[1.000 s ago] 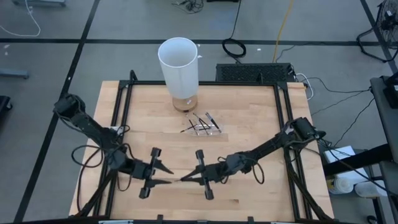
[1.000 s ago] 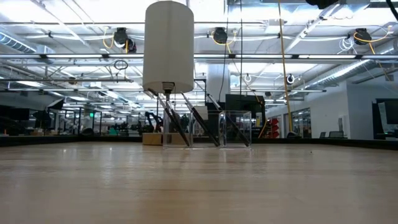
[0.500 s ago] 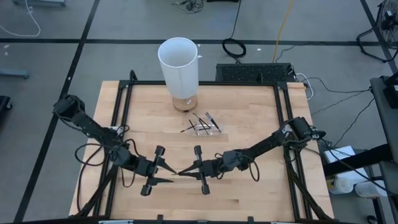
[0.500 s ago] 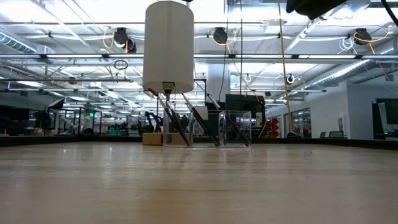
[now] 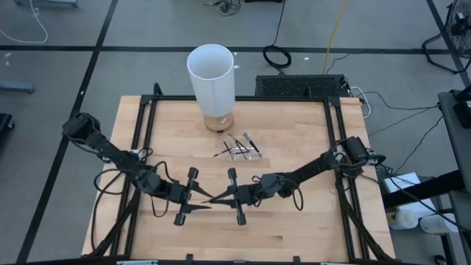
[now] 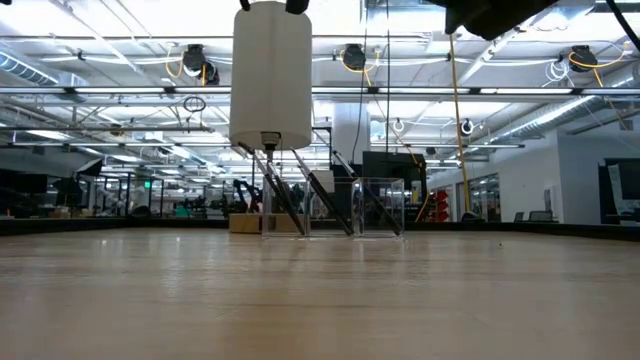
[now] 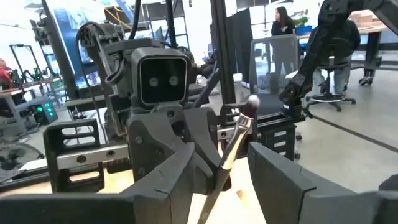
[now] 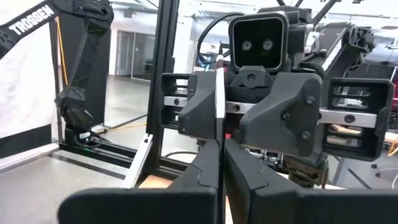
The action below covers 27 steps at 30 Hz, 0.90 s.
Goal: Pick & Place Makeup Supplies
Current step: Put the makeup brush into the transparent organizer
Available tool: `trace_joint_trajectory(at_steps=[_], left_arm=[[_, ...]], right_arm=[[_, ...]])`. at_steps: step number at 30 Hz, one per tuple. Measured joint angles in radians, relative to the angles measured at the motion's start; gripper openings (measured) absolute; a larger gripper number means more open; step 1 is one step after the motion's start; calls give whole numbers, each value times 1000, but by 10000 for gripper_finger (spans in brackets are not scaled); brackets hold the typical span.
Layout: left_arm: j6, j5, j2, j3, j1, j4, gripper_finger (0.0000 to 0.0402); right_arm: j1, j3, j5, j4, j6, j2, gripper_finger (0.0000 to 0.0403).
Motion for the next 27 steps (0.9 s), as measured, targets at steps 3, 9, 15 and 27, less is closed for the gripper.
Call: trace_joint_trajectory(at_steps=[3, 9, 15, 27], left_arm=[[1, 0, 0, 0, 0, 0, 159], [8, -2, 0, 0, -8, -9, 159], [23, -2, 0, 0, -27, 3, 158], [55, -1, 0, 0, -27, -15, 34]], right_arm=[[0, 0, 0, 0, -4, 0, 0], [4, 0, 0, -25, -6, 0, 0], [21, 0, 1, -19, -32, 0, 0], [23, 1, 3, -18, -24, -1, 0]])
